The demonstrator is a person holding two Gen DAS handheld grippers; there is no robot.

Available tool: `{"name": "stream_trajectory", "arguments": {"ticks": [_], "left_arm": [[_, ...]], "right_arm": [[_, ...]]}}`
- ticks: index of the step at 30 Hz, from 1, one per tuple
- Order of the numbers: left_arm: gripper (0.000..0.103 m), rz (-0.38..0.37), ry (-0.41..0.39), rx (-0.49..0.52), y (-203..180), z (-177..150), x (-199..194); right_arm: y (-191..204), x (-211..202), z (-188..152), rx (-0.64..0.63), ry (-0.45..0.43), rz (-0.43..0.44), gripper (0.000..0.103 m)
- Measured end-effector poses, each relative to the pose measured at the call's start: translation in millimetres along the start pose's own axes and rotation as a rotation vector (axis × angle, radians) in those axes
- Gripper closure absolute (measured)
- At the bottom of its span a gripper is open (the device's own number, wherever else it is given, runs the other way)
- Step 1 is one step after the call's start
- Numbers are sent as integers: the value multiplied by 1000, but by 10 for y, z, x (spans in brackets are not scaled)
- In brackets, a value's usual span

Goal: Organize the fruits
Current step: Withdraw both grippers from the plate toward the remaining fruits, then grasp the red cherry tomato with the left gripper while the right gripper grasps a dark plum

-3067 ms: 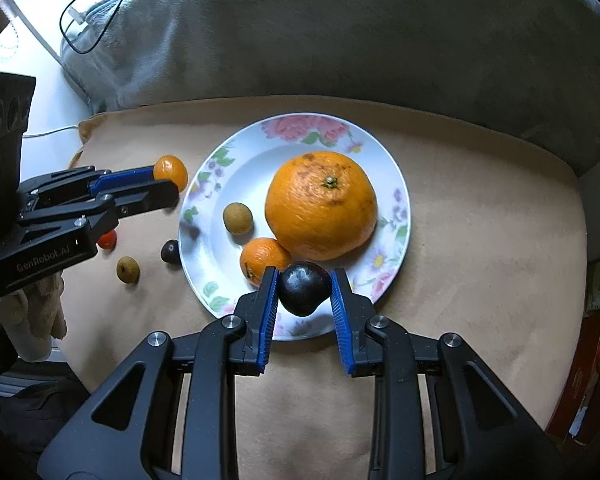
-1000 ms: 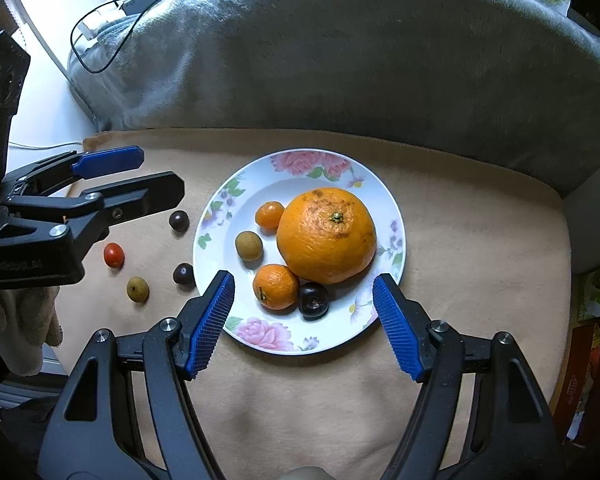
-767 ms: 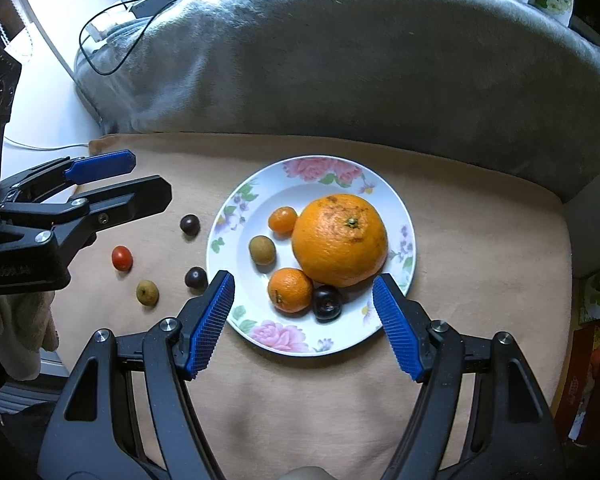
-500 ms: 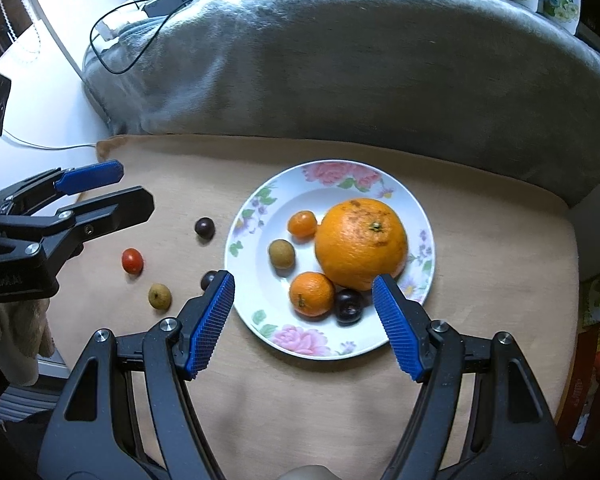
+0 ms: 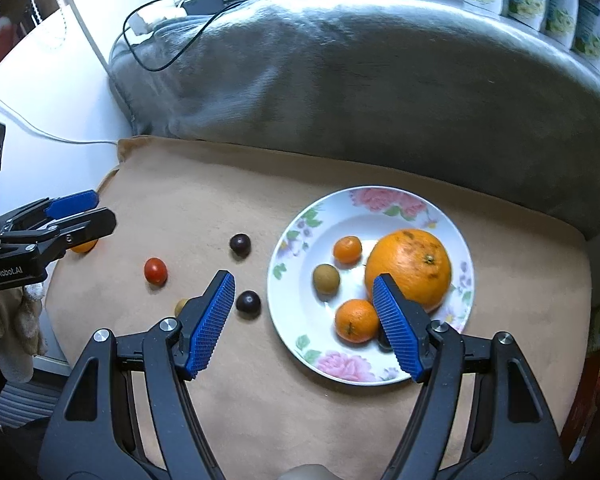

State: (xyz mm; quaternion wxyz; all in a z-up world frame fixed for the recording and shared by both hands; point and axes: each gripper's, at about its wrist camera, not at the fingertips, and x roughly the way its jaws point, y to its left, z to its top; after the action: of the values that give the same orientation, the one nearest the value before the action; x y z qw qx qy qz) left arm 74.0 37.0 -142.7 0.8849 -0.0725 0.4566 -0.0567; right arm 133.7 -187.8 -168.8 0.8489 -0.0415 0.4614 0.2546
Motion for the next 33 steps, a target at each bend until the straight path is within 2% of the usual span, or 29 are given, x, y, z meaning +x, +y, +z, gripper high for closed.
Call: {"name": "stream_trajectory", "arguments": {"ticks": [7, 15, 18, 21, 23, 25, 26, 29, 33], "left_arm": [[22, 30, 16, -77, 306, -208, -67], [24, 31, 61, -110, 366, -402, 67], [29, 29, 79, -129, 404, -465, 148], [37, 21, 106, -158, 451, -520, 258], [39, 11, 120, -171, 472, -546, 324], [46, 4, 135, -175, 477, -569, 389], [48, 0, 144, -177, 477, -583, 423], [50, -14, 162, -184, 478, -605, 504], [50, -27, 174, -199, 486, -611, 584]], "right_arm": [[216, 136, 69, -64, 33, 31, 29], [552, 382, 214, -203, 78, 59, 29], [661, 506, 259, -251, 102, 61, 29], [749, 679, 304, -293, 143, 68, 37], [784, 795, 320, -312, 172, 68, 40], [808, 907, 337, -327, 197, 69, 40], [819, 970, 342, -338, 212, 69, 44], [827, 1134, 355, -355, 257, 70, 55], [809, 1286, 380, -367, 288, 62, 56]]}}
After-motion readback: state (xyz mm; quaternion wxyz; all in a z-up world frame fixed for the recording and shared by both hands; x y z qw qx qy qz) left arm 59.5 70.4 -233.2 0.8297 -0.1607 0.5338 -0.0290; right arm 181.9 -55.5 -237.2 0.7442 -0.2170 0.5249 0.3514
